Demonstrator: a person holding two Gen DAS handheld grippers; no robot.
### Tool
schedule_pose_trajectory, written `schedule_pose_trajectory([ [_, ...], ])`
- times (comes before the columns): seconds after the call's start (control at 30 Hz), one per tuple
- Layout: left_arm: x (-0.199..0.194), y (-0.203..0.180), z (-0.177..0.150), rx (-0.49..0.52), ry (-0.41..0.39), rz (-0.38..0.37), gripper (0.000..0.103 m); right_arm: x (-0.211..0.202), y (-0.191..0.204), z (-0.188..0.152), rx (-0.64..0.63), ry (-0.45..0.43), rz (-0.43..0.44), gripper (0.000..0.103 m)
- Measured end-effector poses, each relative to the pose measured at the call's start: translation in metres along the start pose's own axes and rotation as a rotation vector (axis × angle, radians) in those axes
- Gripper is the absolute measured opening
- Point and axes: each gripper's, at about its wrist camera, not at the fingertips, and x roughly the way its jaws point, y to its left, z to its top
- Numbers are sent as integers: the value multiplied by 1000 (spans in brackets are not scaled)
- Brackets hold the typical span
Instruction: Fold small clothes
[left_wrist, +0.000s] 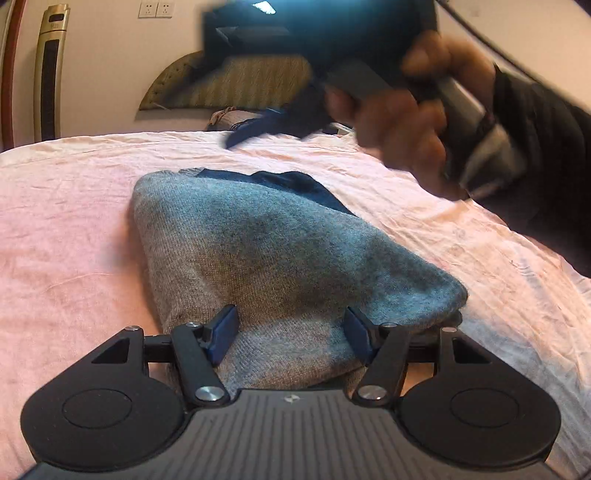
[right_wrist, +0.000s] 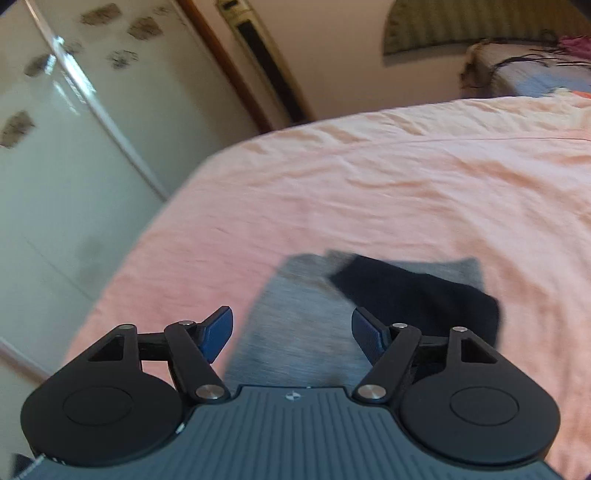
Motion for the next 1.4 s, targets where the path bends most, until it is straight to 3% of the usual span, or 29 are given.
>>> schedule_pose_trajectory([
  [0.07,0,2,0,-4,-1,-3,63,13,18,9,5,34,95,74],
  [0.13,-2,0,-2,-3,-1,-2,63,41,26,13,23,105,137,76],
  [0.2,-2,2,-1,-4,-3,2,63,77,20,11,68,213,118,81],
  [0.23,-3,2,-1,-6,-4,1,63,98,14,3,54,265,70,77],
  [0.27,-3,3,-2,-8,-4,1,63,99,11,-2,-9,188,84,73],
  [0.3,-3,3,-2,-9,-5,0,63,102,7,-3,-8,169,79,69],
  [0.37,-3,4,-1,-9,-4,-2,63,101,1,3,75,166,68,64],
  [0.43,-3,5,-1,-10,-5,-4,63,92,3,5,81,164,30,59],
  [0.57,-3,4,-2,-13,-7,-8,64,45,-6,-6,115,75,110,69],
  [0.63,-1,4,-1,-8,-5,-11,66,37,-20,-16,136,87,106,82],
  [0.67,-1,3,-1,-3,-4,-9,66,40,-28,-23,122,102,77,78],
  [0.7,-1,2,-1,0,-4,-8,66,37,-32,-29,80,74,74,63],
  [0.73,-4,3,-1,-4,-12,-7,66,30,-36,-30,93,64,63,55],
  [0.8,-19,10,-3,-63,-41,-12,66,5,-43,-30,201,29,60,63],
  [0.93,-43,53,-6,-363,-54,-92,67,-74,-54,-57,237,-105,106,86],
  [1.03,-36,84,-8,-576,-27,-153,67,-110,-80,-97,287,-100,40,87],
  [1.17,-25,98,-3,-728,-8,-186,67,-110,-106,-143,403,15,40,83],
  [1.3,-39,104,4,-756,-62,-169,67,-100,-97,-159,420,50,136,77],
  [1.4,-32,104,-1,-760,33,-103,67,-90,-89,-160,391,72,152,77],
])
